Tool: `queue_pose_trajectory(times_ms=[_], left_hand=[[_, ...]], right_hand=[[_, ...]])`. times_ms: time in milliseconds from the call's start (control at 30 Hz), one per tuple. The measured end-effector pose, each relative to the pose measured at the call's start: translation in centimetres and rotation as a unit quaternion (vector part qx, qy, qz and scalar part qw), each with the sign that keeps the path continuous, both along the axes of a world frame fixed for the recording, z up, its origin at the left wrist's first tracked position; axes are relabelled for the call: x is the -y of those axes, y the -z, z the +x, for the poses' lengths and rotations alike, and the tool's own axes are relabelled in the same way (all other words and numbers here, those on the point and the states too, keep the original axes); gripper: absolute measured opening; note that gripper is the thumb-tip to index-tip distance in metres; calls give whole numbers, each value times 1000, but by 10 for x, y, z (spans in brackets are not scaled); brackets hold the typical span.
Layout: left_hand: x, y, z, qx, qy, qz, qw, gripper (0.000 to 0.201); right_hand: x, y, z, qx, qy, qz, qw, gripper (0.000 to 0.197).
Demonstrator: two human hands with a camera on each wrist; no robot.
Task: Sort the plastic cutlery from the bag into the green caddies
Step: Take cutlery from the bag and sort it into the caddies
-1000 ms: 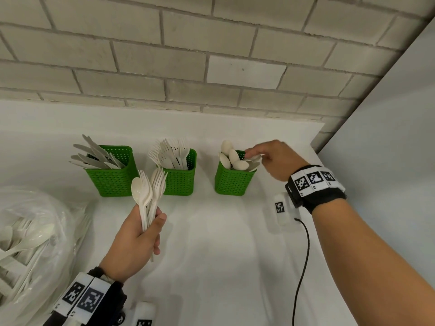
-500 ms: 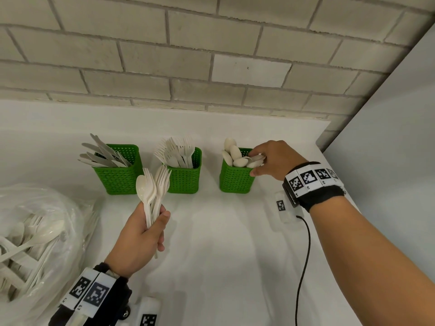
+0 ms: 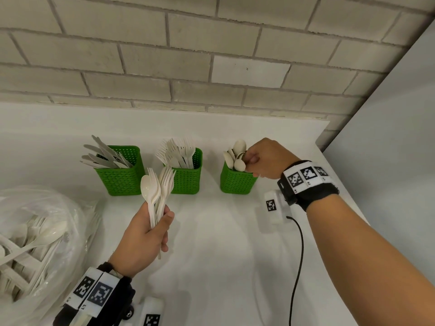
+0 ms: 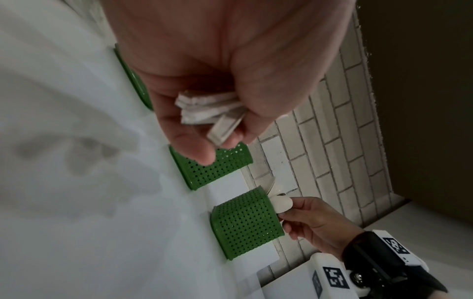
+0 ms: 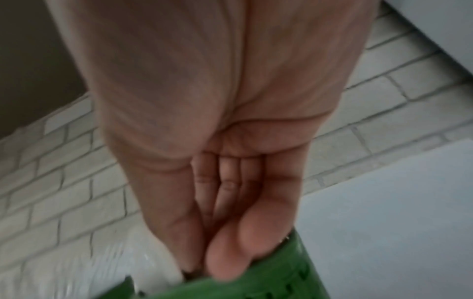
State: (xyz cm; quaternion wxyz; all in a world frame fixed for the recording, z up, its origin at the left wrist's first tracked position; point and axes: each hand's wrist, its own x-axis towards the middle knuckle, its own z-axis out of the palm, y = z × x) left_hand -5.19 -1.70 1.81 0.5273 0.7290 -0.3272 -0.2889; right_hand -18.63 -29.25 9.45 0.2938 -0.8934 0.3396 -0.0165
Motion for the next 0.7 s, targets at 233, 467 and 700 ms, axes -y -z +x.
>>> queue_pose_trajectory(times_ms=[233, 467, 700], left_hand=[[-4, 3, 3, -3, -4, -6, 1000, 9], [-2, 7, 2, -6, 3, -20, 1000, 9], [0, 2, 0, -29, 6, -32, 999, 14]], right_hand=[[25, -3, -10, 109, 172, -68, 977, 27], [8, 5, -1, 92, 105, 49, 989, 42], [-1, 10, 4, 78, 121, 118, 983, 34]])
